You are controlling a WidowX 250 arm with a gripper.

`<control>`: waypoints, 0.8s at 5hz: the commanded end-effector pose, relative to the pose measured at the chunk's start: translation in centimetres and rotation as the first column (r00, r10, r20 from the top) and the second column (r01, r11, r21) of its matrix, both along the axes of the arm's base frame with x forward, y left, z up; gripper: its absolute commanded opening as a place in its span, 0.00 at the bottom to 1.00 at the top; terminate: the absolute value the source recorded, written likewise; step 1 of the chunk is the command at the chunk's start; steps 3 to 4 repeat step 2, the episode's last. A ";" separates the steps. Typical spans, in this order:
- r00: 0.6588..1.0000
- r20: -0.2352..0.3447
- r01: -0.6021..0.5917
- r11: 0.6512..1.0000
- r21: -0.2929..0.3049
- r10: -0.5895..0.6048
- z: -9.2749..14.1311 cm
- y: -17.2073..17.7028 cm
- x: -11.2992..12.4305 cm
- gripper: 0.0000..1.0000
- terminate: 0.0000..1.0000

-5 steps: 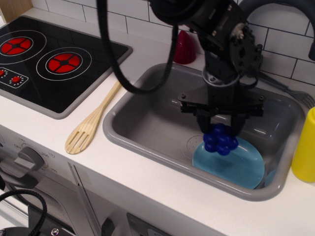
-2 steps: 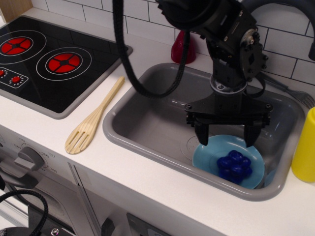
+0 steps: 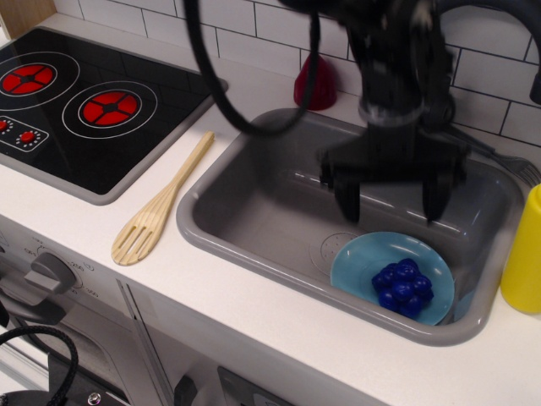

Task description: Put blueberries on plate sink

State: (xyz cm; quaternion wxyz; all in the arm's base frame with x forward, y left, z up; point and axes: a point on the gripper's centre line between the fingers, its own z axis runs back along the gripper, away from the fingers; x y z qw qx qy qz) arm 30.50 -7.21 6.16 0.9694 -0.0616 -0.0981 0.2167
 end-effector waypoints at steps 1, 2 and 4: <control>0.997 0.076 0.015 1.000 -0.002 -0.015 4.6 1.2 0.6 1.00 0.00; 0.997 0.076 0.015 1.000 -0.002 -0.015 4.6 1.2 0.6 1.00 1.00; 0.997 0.076 0.015 1.000 -0.002 -0.015 4.6 1.2 0.6 1.00 1.00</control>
